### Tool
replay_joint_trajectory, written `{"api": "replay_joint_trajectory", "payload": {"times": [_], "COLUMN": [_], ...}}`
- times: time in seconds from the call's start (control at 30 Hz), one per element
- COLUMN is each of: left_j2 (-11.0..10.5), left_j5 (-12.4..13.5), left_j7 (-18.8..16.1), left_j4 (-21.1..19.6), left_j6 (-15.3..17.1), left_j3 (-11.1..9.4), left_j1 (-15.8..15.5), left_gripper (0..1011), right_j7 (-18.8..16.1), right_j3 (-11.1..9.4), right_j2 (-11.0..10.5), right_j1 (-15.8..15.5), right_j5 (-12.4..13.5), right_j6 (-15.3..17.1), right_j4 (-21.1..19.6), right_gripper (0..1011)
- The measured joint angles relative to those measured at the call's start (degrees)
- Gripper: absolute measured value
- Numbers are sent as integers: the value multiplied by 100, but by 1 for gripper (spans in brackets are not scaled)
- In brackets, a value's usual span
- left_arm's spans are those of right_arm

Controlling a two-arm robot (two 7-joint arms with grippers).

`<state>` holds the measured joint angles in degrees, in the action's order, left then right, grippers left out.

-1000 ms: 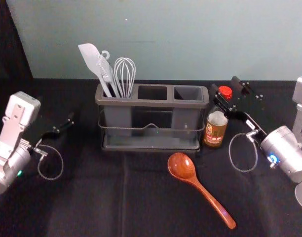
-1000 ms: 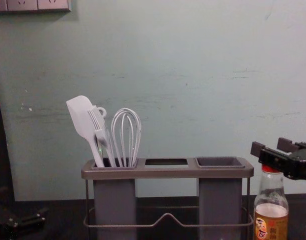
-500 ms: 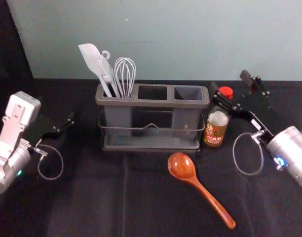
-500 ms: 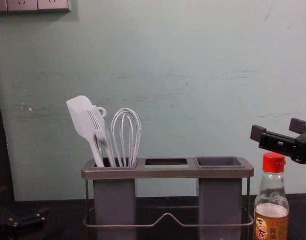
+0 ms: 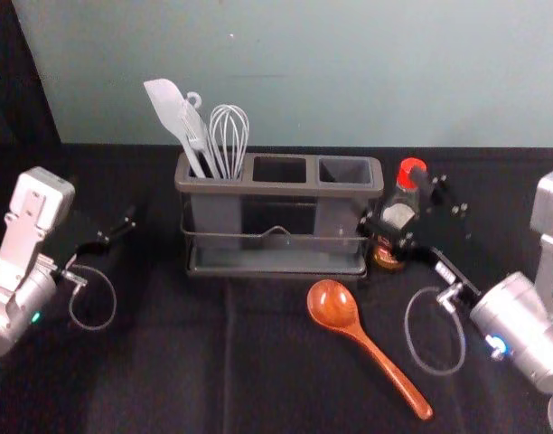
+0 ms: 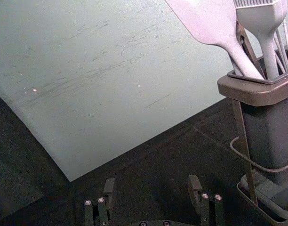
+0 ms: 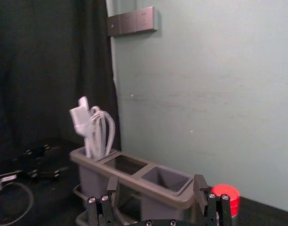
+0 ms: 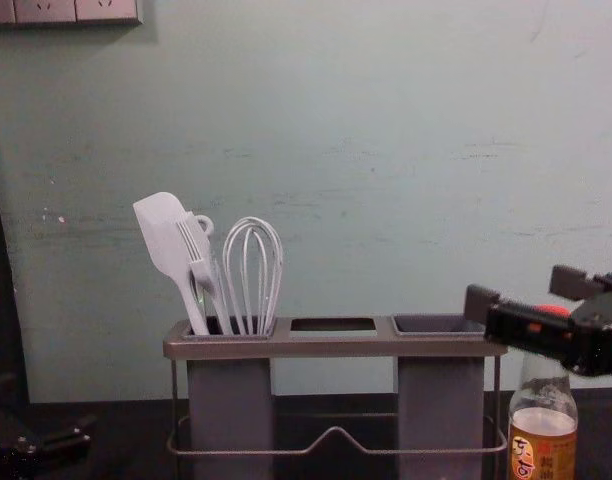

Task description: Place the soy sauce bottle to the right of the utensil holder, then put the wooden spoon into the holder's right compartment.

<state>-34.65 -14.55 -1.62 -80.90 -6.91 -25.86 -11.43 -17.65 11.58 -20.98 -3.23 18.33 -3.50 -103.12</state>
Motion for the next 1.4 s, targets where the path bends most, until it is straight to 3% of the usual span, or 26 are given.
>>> {"api": "replay_joint_trajectory", "payload": {"times": [0.27,0.63,1.4], "left_j2": [0,0,0], "left_j5": [0,0,0], "left_j7": [0,0,0], "left_j4": [0,0,0], "left_j6": [0,0,0], "left_j3": [0,0,0], "left_j1": [0,0,0], "left_gripper": [1000,1000,1000], "right_j7": [3,144,140], "right_j3": [230,405,412], "right_j2": [86,281,280], "right_j1": [-257,-419,-413], "right_j5": [-42,-134,-168], "right_j6": [76,96,110], "right_j4": [-86,292,334], "right_gripper": [1004,1004,1004]}}
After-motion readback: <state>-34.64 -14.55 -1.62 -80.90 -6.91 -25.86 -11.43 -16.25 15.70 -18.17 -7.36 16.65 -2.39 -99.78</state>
